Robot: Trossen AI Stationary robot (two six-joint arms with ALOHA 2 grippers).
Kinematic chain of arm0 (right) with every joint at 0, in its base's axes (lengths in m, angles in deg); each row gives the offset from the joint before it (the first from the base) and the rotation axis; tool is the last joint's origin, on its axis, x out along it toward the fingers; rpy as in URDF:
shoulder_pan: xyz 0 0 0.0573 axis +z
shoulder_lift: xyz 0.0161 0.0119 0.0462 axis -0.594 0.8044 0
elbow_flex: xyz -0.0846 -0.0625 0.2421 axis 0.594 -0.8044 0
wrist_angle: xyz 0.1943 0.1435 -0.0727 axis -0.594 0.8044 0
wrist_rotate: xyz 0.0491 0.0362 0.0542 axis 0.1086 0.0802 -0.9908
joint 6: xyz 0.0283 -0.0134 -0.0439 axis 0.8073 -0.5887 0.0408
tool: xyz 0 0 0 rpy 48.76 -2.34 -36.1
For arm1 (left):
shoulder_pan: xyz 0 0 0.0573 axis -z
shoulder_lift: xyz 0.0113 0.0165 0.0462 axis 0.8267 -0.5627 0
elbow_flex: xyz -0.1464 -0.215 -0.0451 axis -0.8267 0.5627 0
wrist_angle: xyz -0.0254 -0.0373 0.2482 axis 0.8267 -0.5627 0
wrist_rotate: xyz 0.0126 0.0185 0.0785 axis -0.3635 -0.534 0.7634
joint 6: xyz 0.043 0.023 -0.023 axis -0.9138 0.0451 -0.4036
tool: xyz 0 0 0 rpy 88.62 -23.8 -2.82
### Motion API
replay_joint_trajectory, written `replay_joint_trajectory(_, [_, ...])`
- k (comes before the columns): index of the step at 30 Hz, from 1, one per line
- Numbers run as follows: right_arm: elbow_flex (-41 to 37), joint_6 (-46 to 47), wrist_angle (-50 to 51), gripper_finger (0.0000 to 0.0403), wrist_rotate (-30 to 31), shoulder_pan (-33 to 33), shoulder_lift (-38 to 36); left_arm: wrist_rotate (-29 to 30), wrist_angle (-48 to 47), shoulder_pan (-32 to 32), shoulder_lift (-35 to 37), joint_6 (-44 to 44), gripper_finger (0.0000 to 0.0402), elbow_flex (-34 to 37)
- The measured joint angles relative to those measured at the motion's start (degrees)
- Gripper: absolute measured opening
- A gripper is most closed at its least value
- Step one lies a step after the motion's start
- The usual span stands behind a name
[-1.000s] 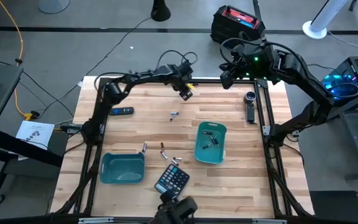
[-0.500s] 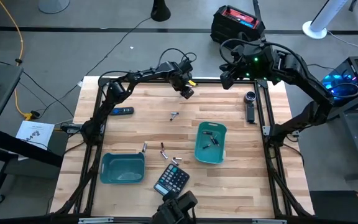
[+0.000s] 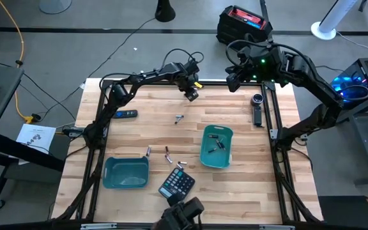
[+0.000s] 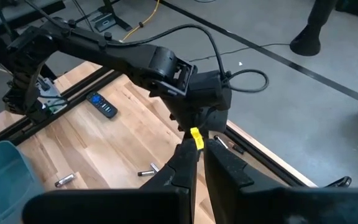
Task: Sort batteries
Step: Put the black battery into the dark green bin
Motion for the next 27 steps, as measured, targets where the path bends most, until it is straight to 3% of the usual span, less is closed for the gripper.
replay_joint_trajectory(8, [0.0,-0.04,0.26,0.0024,0.0,0.0,0.0,0.48,-3.95,-1.21,-0.96,-14.73,0.0164,0.05])
replay_joint_trajectory(18, [0.0,2.45,0.24,0.0024,0.0,0.0,0.01,-9.14,-2.21,-2.88,-2.22,-28.38,0.0154,0.11])
replay_joint_trajectory(23, [0.0,3.58,0.23,0.0024,0.0,0.0,0.02,-14.66,-2.12,-3.7,-2.74,-28.95,0.0101,0.23])
replay_joint_trajectory(27, [0.0,3.58,0.21,0.0024,0.0,0.0,0.0,-14.48,-3.13,-3.57,-2.78,-25.53,0.0034,0.33])
